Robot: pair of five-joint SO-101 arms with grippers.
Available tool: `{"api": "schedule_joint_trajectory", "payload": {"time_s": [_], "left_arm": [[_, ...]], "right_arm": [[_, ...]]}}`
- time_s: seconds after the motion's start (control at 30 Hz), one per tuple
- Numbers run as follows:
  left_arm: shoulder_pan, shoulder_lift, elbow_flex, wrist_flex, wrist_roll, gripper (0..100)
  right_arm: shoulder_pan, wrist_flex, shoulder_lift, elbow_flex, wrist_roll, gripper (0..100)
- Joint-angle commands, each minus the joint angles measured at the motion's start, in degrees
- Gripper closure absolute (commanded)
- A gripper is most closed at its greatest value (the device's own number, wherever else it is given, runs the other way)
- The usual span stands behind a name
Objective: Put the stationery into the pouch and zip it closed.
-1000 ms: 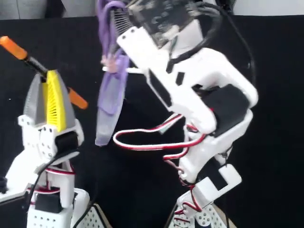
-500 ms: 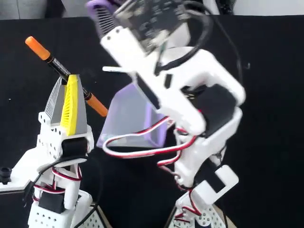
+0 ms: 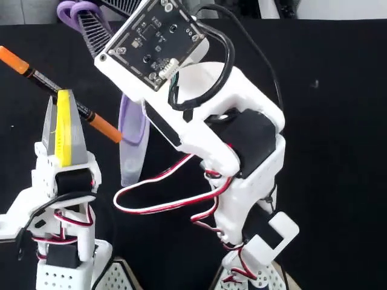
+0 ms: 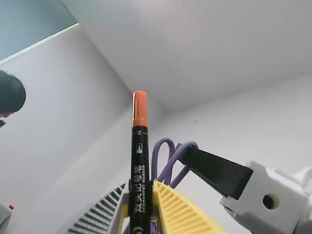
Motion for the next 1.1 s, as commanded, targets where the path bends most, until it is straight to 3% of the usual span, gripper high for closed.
{"api": "schedule_joint_trajectory", "payload": {"time_s": [0.0,0.67,0.87,1.07], "left_arm": [[-0.2,0.3,1.4,-0.9,1.3,97],[-1.0,0.3,3.9,-1.0,0.9,97],[-9.5,0.3,3.5,-1.0,1.0,97],[-10.9,0.3,3.4,-1.0,1.0,97]], "right_arm": [[-0.9,-1.6,-1.7,0.0,0.4,98.5],[-6.7,-3.5,-1.6,0.2,0.5,98.5],[-6.6,-3.5,-1.6,0.2,0.5,98.5],[-6.8,-3.5,-1.6,0.2,0.5,98.6]]}}
